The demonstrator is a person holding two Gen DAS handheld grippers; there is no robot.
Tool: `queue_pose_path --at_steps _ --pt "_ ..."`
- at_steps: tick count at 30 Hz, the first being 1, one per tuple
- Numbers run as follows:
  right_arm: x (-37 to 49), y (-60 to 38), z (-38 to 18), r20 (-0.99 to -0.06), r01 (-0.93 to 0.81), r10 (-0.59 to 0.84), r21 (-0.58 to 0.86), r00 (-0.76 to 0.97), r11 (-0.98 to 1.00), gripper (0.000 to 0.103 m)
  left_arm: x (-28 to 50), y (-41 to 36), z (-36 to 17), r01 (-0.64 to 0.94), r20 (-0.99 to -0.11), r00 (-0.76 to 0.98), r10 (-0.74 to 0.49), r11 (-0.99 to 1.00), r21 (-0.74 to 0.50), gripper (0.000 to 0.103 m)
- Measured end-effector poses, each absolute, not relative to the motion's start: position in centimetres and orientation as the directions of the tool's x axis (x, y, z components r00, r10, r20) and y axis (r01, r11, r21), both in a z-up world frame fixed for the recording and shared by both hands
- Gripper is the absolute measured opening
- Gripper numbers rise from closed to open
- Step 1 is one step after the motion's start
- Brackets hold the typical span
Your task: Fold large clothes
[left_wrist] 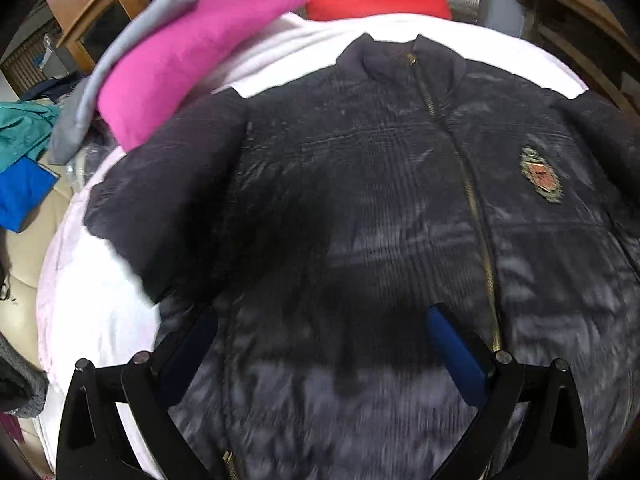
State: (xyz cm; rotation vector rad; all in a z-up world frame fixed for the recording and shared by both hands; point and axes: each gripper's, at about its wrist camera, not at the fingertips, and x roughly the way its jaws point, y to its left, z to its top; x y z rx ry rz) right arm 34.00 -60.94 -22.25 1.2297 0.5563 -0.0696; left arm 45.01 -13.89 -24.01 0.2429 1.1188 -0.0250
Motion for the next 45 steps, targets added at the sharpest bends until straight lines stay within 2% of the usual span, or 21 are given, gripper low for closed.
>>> queue_pose_path --at_steps 6,9,11,14,15,16,18,20,21,24,28,32,37,42,44,45 --pt "39.1 -65.8 -26.3 -0.465 0.42 0.178 0.875 0.867 0.239 0.103 45.8 -14.0 -26.6 0.19 -0.902 0.427 0.065 0.969 0.16 0.103" --pt "40.8 -67.5 -28.2 -0.477 0.449 0.153 0.874 0.866 0.184 0.102 46.2 -12.7 -27.2 0.171 -0.916 0.401 -0.006 0.983 0.069 0.103" --pt "41.4 -68.1 -28.7 -0.468 0.447 0.117 0.879 0.876 0.168 0.1 46.2 -11.3 -27.7 0.14 -0.913 0.396 -0.094 0.989 -0.041 0.103" --pt "42.8 -69.1 -28.3 -0.473 0.449 0.087 0.87 0.877 0.204 0.084 46.1 -11.2 -27.9 0.158 -0.904 0.415 -0.103 0.987 -0.04 0.103" --pt "43.5 -69.2 -28.6 -0.479 0.455 0.09 0.867 0.873 0.202 0.073 46.2 -11.2 -27.9 0.152 -0.902 0.42 -0.102 0.988 -0.04 0.103" --pt "44.1 -69.4 -29.1 -0.491 0.468 0.092 0.862 0.867 0.194 0.057 46.1 -11.2 -27.9 0.149 -0.897 0.429 -0.103 0.988 -0.042 0.103" --pt "45.0 -69.4 -29.9 -0.498 0.474 0.091 0.857 0.862 0.205 0.039 45.7 -11.4 -27.7 0.147 -0.882 0.459 -0.104 0.988 -0.04 0.103" --pt "45.4 -69.0 -29.9 -0.488 0.46 0.094 0.86 0.868 0.222 0.032 44.9 -11.7 -27.7 0.152 -0.875 0.473 -0.104 0.988 -0.035 0.103" --pt "45.6 -69.0 -29.9 -0.469 0.44 0.099 0.87 0.878 0.222 0.024 44.9 -11.7 -27.6 0.156 -0.878 0.466 -0.108 0.987 -0.038 0.103" --pt "45.8 -68.0 -28.6 -0.426 0.389 0.089 0.879 0.9 0.277 0.016 45.3 -11.4 -26.9 0.171 -0.893 0.439 -0.096 0.985 -0.022 0.103" --pt "46.5 -64.7 -23.6 -0.417 0.338 0.07 0.813 0.906 0.475 0.015 45.1 -10.7 -23.6 0.13 -0.836 0.548 -0.015 0.989 0.068 0.103" --pt "46.5 -59.3 -18.0 -0.372 0.224 0.107 0.74 0.922 0.635 0.015 45.6 -8.2 -21.0 0.072 -0.811 0.585 -0.028 0.997 0.018 0.103" --pt "46.7 -49.0 -14.3 -0.338 0.01 0.3 0.678 0.892 0.735 0.015 46.2 -5.4 -20.3 -0.01 -0.805 0.594 -0.002 1.0 -0.01 0.103" --pt "48.2 -39.0 -17.0 -0.411 -0.106 0.504 0.687 0.759 0.719 0.017 46.6 -3.4 -20.3 -0.038 -0.809 0.588 -0.01 0.998 -0.04 0.103" --pt "48.3 -35.7 -18.9 -0.447 -0.129 0.571 0.699 0.688 0.703 0.025 46.7 -3.1 -20.3 -0.042 -0.806 0.592 -0.021 0.998 -0.056 0.103" --pt "48.9 -34.4 -20.1 -0.461 -0.129 0.613 0.724 0.642 0.678 0.043 46.4 -2.9 -20.2 -0.04 -0.802 0.597 -0.022 0.998 -0.057 0.103"
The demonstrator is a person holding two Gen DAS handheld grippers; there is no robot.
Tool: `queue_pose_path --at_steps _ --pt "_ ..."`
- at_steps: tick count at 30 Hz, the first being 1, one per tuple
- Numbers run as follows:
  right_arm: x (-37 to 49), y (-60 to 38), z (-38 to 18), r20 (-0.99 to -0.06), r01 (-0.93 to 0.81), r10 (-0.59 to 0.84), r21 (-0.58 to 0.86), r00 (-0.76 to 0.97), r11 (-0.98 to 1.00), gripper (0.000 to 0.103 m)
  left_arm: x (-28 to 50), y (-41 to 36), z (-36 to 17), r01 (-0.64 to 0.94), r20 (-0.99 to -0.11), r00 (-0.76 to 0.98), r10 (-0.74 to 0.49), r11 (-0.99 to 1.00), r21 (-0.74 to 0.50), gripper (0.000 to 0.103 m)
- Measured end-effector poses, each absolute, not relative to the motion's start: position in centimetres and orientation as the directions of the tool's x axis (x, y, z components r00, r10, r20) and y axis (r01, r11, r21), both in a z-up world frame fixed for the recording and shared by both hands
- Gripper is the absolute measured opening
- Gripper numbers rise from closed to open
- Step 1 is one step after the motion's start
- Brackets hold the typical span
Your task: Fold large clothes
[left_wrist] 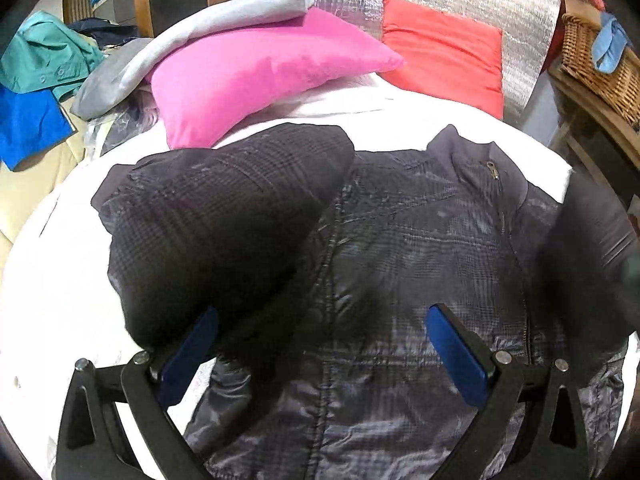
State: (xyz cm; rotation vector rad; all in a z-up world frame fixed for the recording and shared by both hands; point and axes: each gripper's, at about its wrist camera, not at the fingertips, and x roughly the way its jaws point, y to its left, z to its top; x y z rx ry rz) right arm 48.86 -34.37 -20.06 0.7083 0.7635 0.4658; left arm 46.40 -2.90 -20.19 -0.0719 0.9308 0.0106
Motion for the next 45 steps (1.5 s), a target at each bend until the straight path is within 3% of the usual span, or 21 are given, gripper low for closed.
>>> queue_pose_path --at_steps 1,2,3,7,11,14,17,20,23,24,26,27,29,31,33,36,41,43,44,45 --pt "48.6 -33.4 -21.4 -0.462 -0.115 0.654 0.759 0.598 0.641 0.07 46.5 -3.0 -20.4 -0.037 -0.797 0.604 -0.022 0.998 -0.055 0.103" --pt "48.3 -32.8 -22.6 -0.459 -0.095 0.684 0.789 0.567 0.607 0.079 46.3 -3.0 -20.2 -0.033 -0.793 0.609 -0.021 0.998 -0.052 0.103" --pt "48.0 -32.4 -23.8 -0.456 -0.052 0.708 0.821 0.539 0.568 0.083 46.1 -3.1 -20.2 -0.027 -0.789 0.614 -0.02 0.999 -0.046 0.103" --pt "45.5 -33.3 -25.6 -0.426 0.055 0.766 0.887 0.482 0.459 0.083 45.6 -3.6 -19.7 -0.001 -0.781 0.623 -0.044 0.998 -0.057 0.103" --pt "42.8 -36.2 -23.1 -0.37 -0.004 0.772 0.901 0.518 0.434 0.083 45.4 -4.8 -19.2 0.023 -0.759 0.646 -0.085 0.996 -0.092 0.103" --pt "40.5 -40.7 -20.6 -0.411 0.022 0.599 0.836 0.687 0.548 0.083 44.8 -6.7 -18.6 0.084 -0.729 0.669 -0.144 0.989 -0.118 0.103" --pt "40.3 -44.9 -20.9 -0.554 0.178 0.35 0.687 0.755 0.705 0.083 43.8 -8.6 -17.9 0.158 -0.691 0.691 -0.211 0.977 -0.14 0.103" --pt "41.7 -48.2 -23.3 -0.657 0.332 0.2 0.591 0.727 0.735 0.082 43.0 -10.4 -17.6 0.22 -0.65 0.711 -0.268 0.963 -0.157 0.103" --pt "43.3 -49.9 -25.8 -0.672 0.384 0.208 0.619 0.711 0.686 0.079 43.3 -12.0 -18.7 0.262 -0.67 0.67 -0.319 0.947 -0.188 0.103" --pt "43.8 -50.3 -26.8 -0.672 0.39 0.227 0.635 0.705 0.667 0.072 43.6 -12.6 -19.2 0.267 -0.688 0.653 -0.317 0.946 -0.184 0.103" --pt "44.8 -50.3 -28.1 -0.676 0.398 0.266 0.656 0.687 0.641 0.047 44.4 -13.4 -20.3 0.266 -0.716 0.624 -0.313 0.947 -0.182 0.103" --pt "45.4 -49.9 -28.6 -0.68 0.394 0.293 0.664 0.672 0.636 0.04 44.8 -13.5 -20.8 0.26 -0.721 0.616 -0.317 0.946 -0.194 0.103" --pt "45.9 -49.3 -28.6 -0.717 0.401 0.251 0.604 0.65 0.688 0.035 45.3 -13.2 -21.2 0.237 -0.725 0.607 -0.325 0.945 -0.225 0.102" --pt "46.0 -48.6 -27.5 -0.723 0.383 0.207 0.56 0.659 0.735 0.027 45.5 -12.7 -21.0 0.224 -0.719 0.611 -0.33 0.944 -0.242 0.091" --pt "45.6 -48.2 -26.1 -0.698 0.358 0.183 0.552 0.692 0.753 0.025 45.6 -12.3 -20.9 0.232 -0.712 0.614 -0.342 0.94 -0.251 0.066" --pt "44.9 -48.4 -24.6 -0.673 0.341 0.154 0.542 0.724 0.768 0.024 45.8 -11.0 -20.4 0.207 -0.707 0.633 -0.315 0.949 -0.237 0.055" --pt "46.0 -48.2 -26.6 -0.747 0.383 0.145 0.486 0.649 0.786 0.024 46.3 -7.4 -20.5 0.122 -0.737 0.629 -0.249 0.967 -0.222 0.054" --pt "45.6 -48.2 -26.1 -0.732 0.39 0.148 0.509 0.665 0.768 0.026 46.5 -5.8 -20.6 0.1 -0.749 0.609 -0.26 0.962 -0.253 0.054" --pt "45.2 -48.2 -25.4 -0.724 0.39 0.131 0.504 0.677 0.77 0.029 46.4 -5.0 -20.4 0.09 -0.75 0.605 -0.266 0.959 -0.268 0.054" --pt "44.8 -47.9 -24.3 -0.723 0.397 0.089 0.474 0.685 0.786 0.042 46.3 -3.8 -20.1 0.076 -0.746 0.609 -0.271 0.955 -0.285 0.054"
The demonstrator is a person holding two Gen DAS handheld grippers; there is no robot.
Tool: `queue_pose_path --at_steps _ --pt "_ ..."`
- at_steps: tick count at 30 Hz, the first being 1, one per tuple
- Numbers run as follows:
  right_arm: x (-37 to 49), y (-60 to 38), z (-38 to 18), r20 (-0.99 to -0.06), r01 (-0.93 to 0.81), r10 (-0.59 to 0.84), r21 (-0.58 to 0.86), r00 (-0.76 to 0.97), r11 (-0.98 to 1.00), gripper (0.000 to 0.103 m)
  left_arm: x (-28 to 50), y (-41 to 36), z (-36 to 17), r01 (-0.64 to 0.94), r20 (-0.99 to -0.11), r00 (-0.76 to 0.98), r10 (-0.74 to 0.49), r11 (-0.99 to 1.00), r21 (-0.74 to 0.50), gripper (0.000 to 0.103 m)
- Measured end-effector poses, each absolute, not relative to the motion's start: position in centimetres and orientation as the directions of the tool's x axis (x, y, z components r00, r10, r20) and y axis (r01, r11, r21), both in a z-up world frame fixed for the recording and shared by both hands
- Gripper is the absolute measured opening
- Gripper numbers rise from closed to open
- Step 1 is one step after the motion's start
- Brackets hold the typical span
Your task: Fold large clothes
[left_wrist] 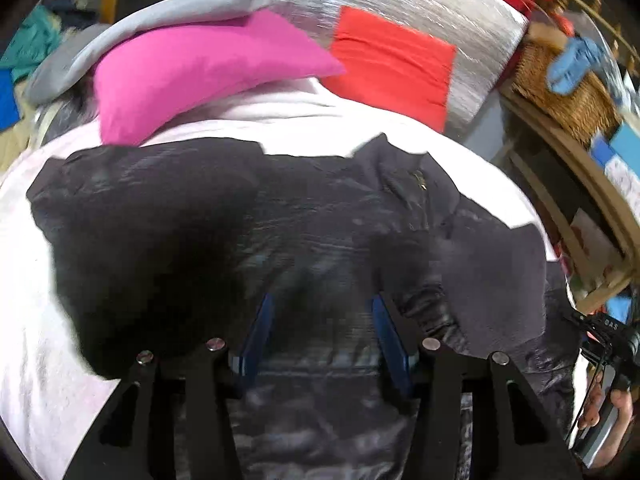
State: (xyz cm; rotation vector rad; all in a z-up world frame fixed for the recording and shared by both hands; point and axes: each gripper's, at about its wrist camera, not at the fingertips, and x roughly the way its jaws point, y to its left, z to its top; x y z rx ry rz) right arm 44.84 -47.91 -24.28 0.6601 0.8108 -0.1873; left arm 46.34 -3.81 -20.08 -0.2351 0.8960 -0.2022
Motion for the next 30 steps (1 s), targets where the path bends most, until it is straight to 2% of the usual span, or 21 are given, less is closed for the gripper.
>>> queue_pose_path --at_steps 1,2,3,6,7,10,16,18,22,25,30 --pt "44.2 -47.5 -23.0 -0.713 0.401 0.035 0.435 0.701 0.806 0.073 46.2 -3.1 -19.8 0.068 -0.744 0.611 -0.27 0.954 -0.291 0.054" --pt "43.8 -47.0 -22.0 -0.691 0.396 0.003 0.418 0.723 0.818 0.086 46.1 -2.4 -19.5 0.061 -0.743 0.613 -0.268 0.954 -0.293 0.054" --pt "43.0 -46.6 -20.9 -0.661 0.387 -0.018 0.417 0.75 0.823 0.09 46.1 -1.3 -19.2 0.047 -0.745 0.615 -0.259 0.955 -0.293 0.054" --pt "41.9 -44.0 -18.3 -0.55 0.281 0.016 0.451 0.835 0.847 0.09 45.9 1.7 -18.6 0.0 -0.747 0.624 -0.229 0.956 -0.294 0.055" --pt "42.1 -42.6 -17.9 -0.547 0.263 0.01 0.419 0.837 0.869 0.09 46.0 3.0 -18.5 -0.028 -0.75 0.625 -0.216 0.954 -0.298 0.055" --pt "44.6 -38.2 -18.6 -0.603 0.217 0.018 0.315 0.797 0.924 0.087 46.1 5.9 -18.5 -0.093 -0.76 0.624 -0.183 0.948 -0.305 0.055" --pt "49.3 -32.1 -23.3 -0.717 0.142 0.123 0.298 0.686 0.944 0.074 45.8 11.1 -18.2 -0.159 -0.738 0.649 -0.185 0.916 -0.369 0.055" --pt "49.8 -29.6 -24.1 -0.717 0.086 0.17 0.306 0.676 0.948 0.072 45.5 13.1 -17.8 -0.171 -0.719 0.666 -0.198 0.897 -0.407 0.055" --pt "48.1 -23.9 -21.5 -0.559 -0.244 0.445 0.397 0.7 0.884 0.072 45.3 17.2 -17.6 -0.258 -0.707 0.695 -0.135 0.87 -0.419 0.062" --pt "47.2 -21.4 -20.7 -0.509 -0.391 0.572 0.425 0.643 0.817 0.072 45.2 20.3 -18.4 -0.342 -0.712 0.694 -0.109 0.82 -0.459 0.064" --pt "47.8 -22.9 -21.9 -0.559 -0.296 0.5 0.419 0.661 0.859 0.072 46.4 23.4 -20.8 -0.423 -0.739 0.663 -0.114 0.758 -0.496 0.064"
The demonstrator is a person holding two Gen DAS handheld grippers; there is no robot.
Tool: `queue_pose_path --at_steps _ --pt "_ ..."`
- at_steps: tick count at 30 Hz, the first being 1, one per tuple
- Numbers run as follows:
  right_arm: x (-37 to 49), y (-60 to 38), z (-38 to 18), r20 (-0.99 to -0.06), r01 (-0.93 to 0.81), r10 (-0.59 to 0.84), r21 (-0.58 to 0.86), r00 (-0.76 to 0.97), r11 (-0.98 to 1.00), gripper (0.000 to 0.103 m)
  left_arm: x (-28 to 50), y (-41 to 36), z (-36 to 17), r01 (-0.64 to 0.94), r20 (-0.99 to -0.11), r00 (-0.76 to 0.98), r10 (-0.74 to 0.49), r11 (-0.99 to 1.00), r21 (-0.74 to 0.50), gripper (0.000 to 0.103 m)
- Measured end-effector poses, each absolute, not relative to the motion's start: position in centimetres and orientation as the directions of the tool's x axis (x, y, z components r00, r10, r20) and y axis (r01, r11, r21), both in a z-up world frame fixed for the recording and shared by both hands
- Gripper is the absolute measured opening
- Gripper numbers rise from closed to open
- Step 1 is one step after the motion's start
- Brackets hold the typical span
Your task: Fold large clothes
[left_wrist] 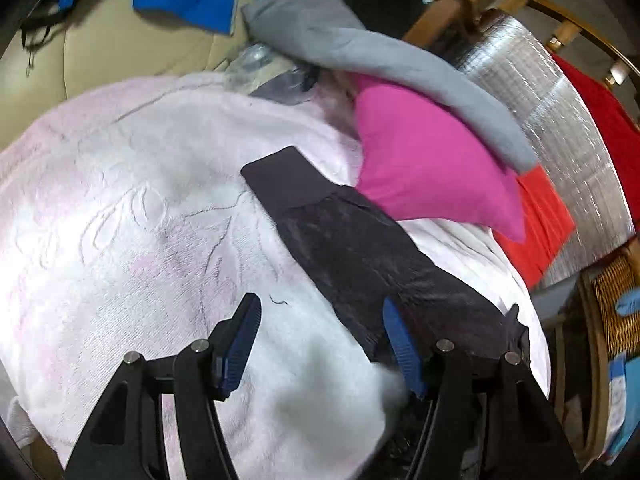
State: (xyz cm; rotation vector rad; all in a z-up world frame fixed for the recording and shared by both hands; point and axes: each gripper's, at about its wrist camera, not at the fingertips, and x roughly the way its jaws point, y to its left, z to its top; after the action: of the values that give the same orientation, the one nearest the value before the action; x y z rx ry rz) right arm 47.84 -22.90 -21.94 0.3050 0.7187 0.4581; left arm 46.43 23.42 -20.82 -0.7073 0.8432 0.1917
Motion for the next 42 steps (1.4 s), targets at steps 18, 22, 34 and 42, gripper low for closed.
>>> queue_pose_path --at_steps 18,22,34,42 --pt "46.2 -30.2 -22.3 -0.565 -0.151 0.438 0.482 0.699 0.863 0.072 53.3 24.4 -26.1 -0.46 -0.693 0.68 -0.241 0.595 -0.659 0.043" --pt "45.9 -31.5 -22.1 -0.561 -0.128 0.418 0.483 0.714 0.866 0.072 53.8 24.6 -26.8 -0.487 -0.715 0.666 -0.214 0.602 -0.633 0.018" --pt "43.7 -37.6 -20.1 -0.485 0.007 0.303 0.538 0.82 0.843 0.072 50.4 13.9 -12.7 -0.079 -0.527 0.824 -0.206 0.88 -0.468 0.002" --pt "42.3 -40.6 -20.1 -0.491 0.085 0.237 0.548 0.838 0.832 0.073 47.4 5.8 -8.8 0.107 -0.496 0.823 -0.277 0.933 -0.344 0.002"
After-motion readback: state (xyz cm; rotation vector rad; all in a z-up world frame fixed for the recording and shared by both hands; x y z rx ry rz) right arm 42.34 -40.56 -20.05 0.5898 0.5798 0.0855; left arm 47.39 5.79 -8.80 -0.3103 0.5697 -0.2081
